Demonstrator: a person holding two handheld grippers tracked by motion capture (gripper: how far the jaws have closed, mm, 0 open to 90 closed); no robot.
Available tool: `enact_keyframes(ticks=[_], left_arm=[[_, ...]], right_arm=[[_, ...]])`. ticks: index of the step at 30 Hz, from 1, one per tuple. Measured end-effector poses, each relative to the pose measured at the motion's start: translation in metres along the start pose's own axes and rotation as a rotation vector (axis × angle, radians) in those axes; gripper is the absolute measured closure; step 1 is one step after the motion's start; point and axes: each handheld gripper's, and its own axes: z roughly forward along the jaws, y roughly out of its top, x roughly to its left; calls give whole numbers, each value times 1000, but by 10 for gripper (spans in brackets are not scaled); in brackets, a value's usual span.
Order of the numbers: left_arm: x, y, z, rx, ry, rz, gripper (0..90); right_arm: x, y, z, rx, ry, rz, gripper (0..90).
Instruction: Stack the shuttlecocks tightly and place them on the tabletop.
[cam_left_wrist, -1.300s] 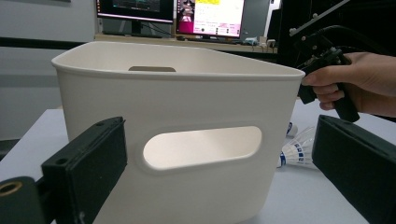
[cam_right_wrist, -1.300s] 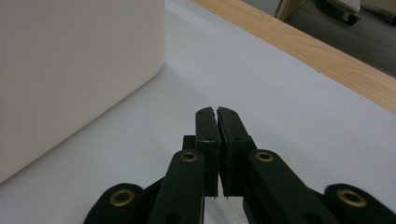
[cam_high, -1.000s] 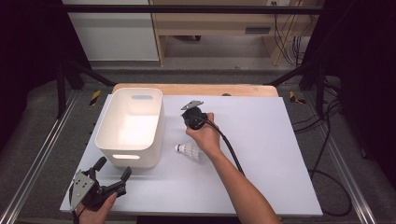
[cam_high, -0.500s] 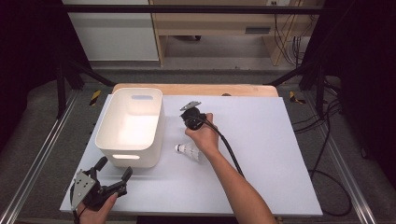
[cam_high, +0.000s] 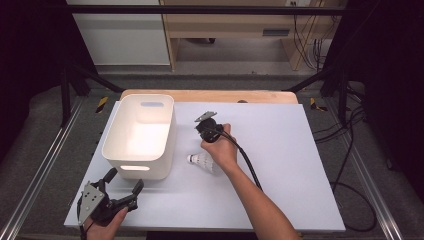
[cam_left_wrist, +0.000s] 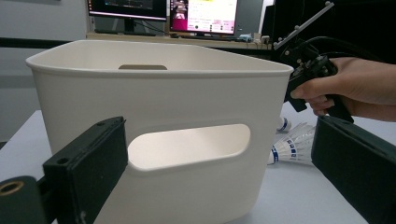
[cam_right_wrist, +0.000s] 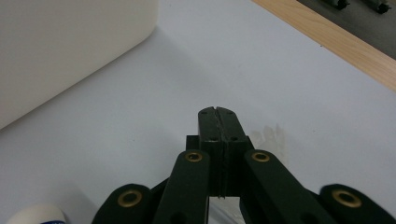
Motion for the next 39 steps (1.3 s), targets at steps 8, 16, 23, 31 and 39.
enact_keyframes(ticks=[8, 16, 23, 31, 39], left_arm=[[1, 0, 0, 3, 4, -1, 40], [0, -1, 1, 6, 4, 2, 40], [0, -1, 1, 6, 3, 1, 42], [-1, -1, 1, 8, 2, 3, 42], [0, -1, 1, 9, 4, 2, 43]], right_arm=[[-3, -10, -20, -28, 8, 14, 900], [-7, -26, -38, -40, 7, 22, 900], [-4, -37, -50, -51, 8, 2, 900], [-4, -47, -56, -35, 2, -16, 900], [-12, -55, -64, -30, -7, -20, 900]])
